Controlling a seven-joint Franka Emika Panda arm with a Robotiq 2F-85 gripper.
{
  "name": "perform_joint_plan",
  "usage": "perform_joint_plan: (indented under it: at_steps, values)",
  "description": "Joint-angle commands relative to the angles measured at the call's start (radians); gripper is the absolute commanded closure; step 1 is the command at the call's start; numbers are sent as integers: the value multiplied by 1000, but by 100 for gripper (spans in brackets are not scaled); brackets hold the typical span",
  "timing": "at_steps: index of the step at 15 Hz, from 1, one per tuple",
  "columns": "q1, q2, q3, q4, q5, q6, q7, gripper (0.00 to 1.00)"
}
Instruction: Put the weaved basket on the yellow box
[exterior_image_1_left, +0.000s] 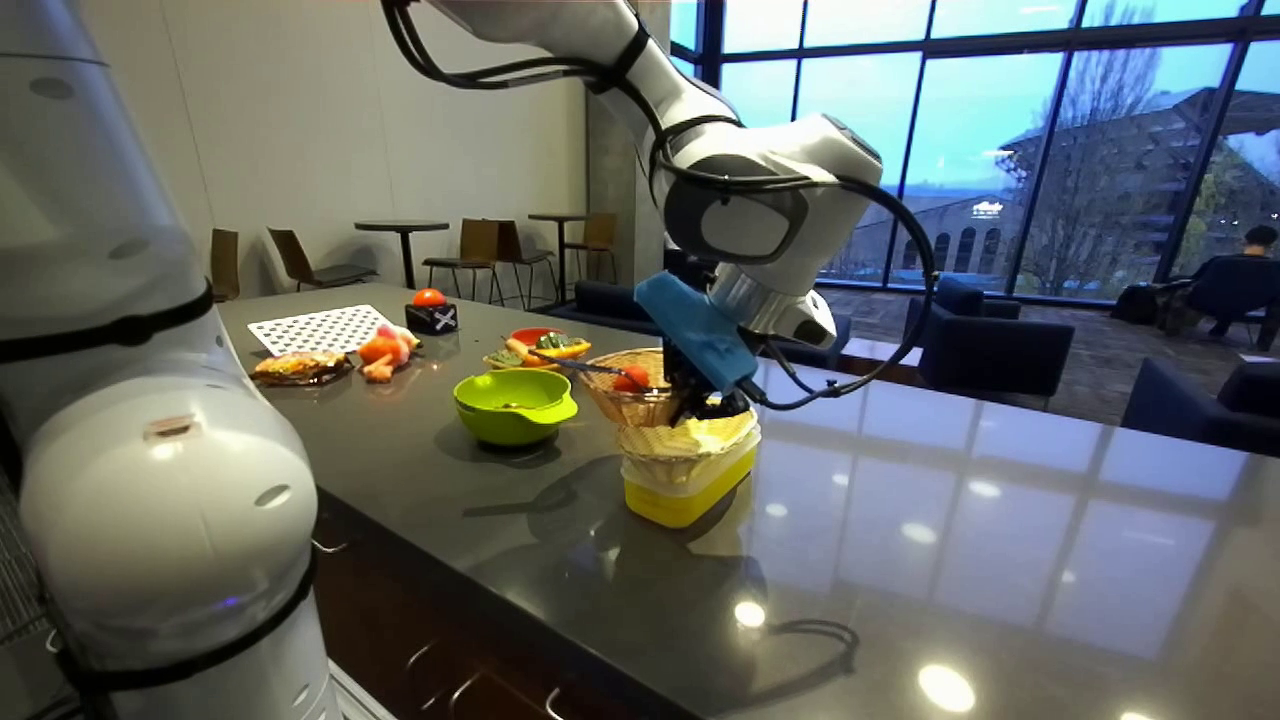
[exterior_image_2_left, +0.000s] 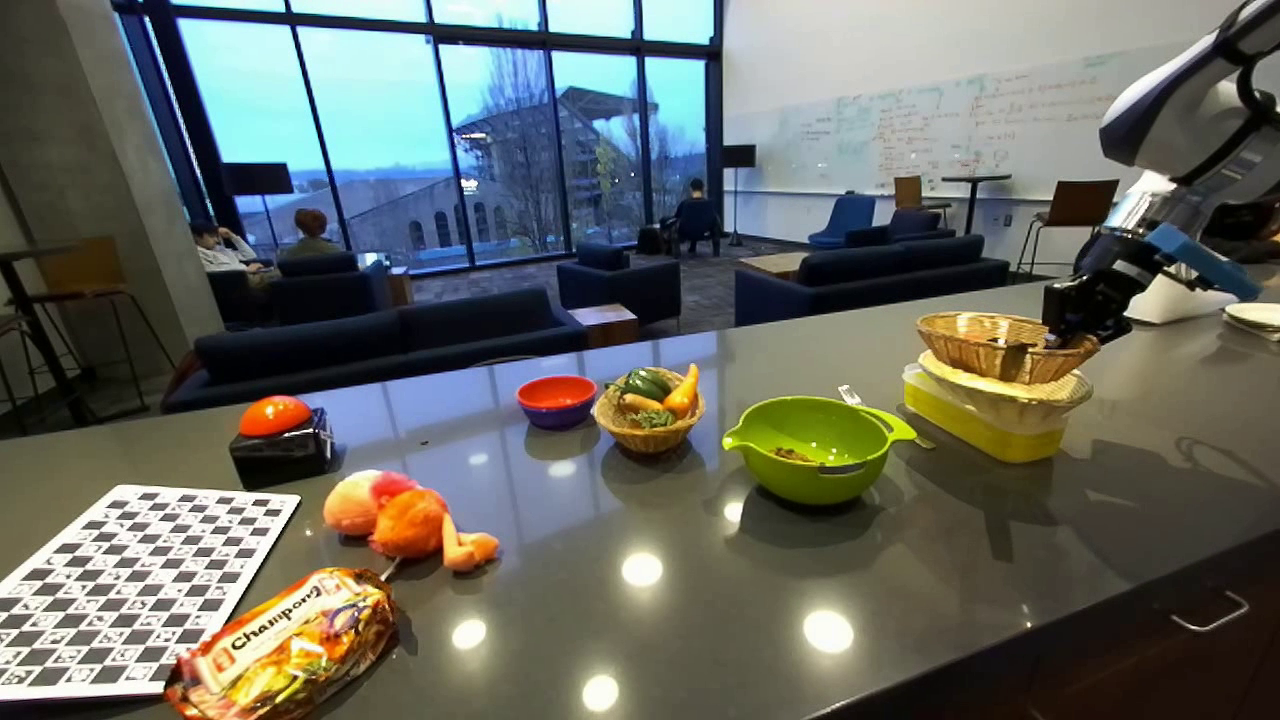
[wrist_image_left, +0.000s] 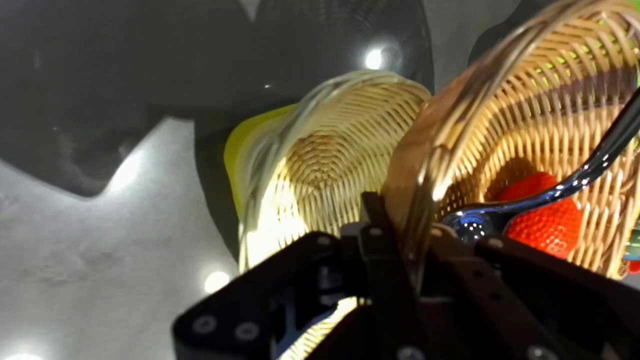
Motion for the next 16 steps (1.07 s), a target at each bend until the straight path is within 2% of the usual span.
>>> perform_joint_plan:
  at_steps: [1,8,16]
  values:
    - [-13,-4,-12,-14,-14,27,-21,98]
    - [-15,8,-18,-24,-14,82,-48,98]
    - [-14,38,-17,-9,-18,82,-57,98]
